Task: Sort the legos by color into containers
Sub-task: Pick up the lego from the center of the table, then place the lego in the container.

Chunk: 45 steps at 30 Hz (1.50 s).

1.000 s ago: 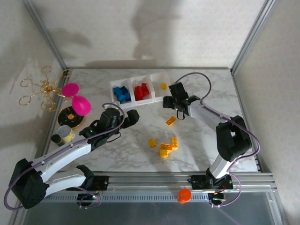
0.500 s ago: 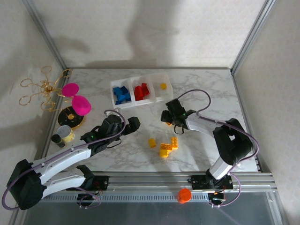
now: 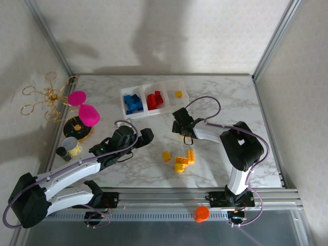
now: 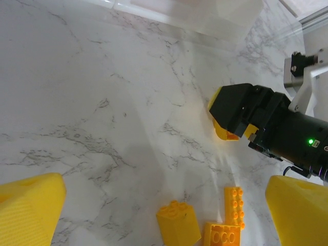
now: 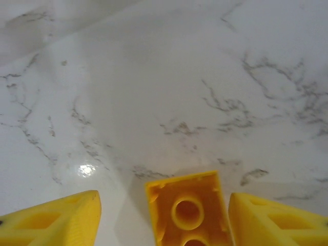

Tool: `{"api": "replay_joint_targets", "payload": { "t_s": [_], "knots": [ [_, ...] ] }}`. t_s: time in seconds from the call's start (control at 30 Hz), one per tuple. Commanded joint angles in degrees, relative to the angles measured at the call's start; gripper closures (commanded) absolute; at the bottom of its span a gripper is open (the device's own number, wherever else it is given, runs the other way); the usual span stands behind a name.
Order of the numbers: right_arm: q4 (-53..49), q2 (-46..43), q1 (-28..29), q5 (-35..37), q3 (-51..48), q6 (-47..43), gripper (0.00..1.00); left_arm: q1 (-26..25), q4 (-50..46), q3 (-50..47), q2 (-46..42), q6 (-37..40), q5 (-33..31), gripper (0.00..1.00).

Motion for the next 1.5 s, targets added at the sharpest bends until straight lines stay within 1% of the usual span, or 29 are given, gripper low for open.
{"api": "replay_joint_targets", "payload": {
  "t_s": [0.0, 0.2, 0.4, 0.47, 0.6, 0.77, 1.0, 1.17, 1.23, 1.47],
  "knots": [
    [-1.85, 1.08, 0.84, 3.17, 1.36, -1.89, 0.39, -0.6, 1.02, 0.36, 0.24, -0.61, -1.13, 0.0],
    [-1.34, -0.14, 0.94, 3.1, 0.06, -3.06, 0.54, -0.58, 1.02, 0.98, 0.92, -0.47, -1.31, 0.0],
    [-0.6, -1.39, 0.94, 2.62, -0.35, -4.24, 0.7, -0.56, 1.14, 1.41, 1.14, -0.58, -1.07, 0.0],
    [0.05, -1.88, 0.9, 1.78, -0.29, -4.95, 0.78, -0.58, 0.88, 1.51, 0.86, -0.48, -1.5, 0.0],
    [0.17, -3.05, 0.76, 0.83, 0.48, -5.68, 0.8, -0.64, 0.48, 2.22, 0.42, -0.28, -2.47, 0.0],
    [0.42, -5.24, -0.06, 1.3, 2.1, -7.54, 0.81, -0.23, -0.43, 3.95, 0.75, 0.79, -3.71, 0.0],
    [0.88, -2.91, -1.84, 3.17, 9.37, -13.3, 0.82, 2.03, -1.95, 8.08, 2.56, 3.18, -4.63, 0.0],
    [3.57, 1.73, -2.99, 2.89, 16.59, -17.69, 0.82, 4.15, -1.77, 10.61, 4.91, 4.01, -4.37, 0.0],
    [4.26, 4.64, -3.42, 4.08, 20.26, -19.53, 0.82, 4.89, -1.56, 11.69, 6.13, 4.3, -4.24, 0.0],
    [4.78, 14.13, -6.0, 4.32, 31.32, -22.39, 0.81, 7.13, -0.95, 13.82, 8.72, 5.07, -3.58, 0.0]
  ]
}}
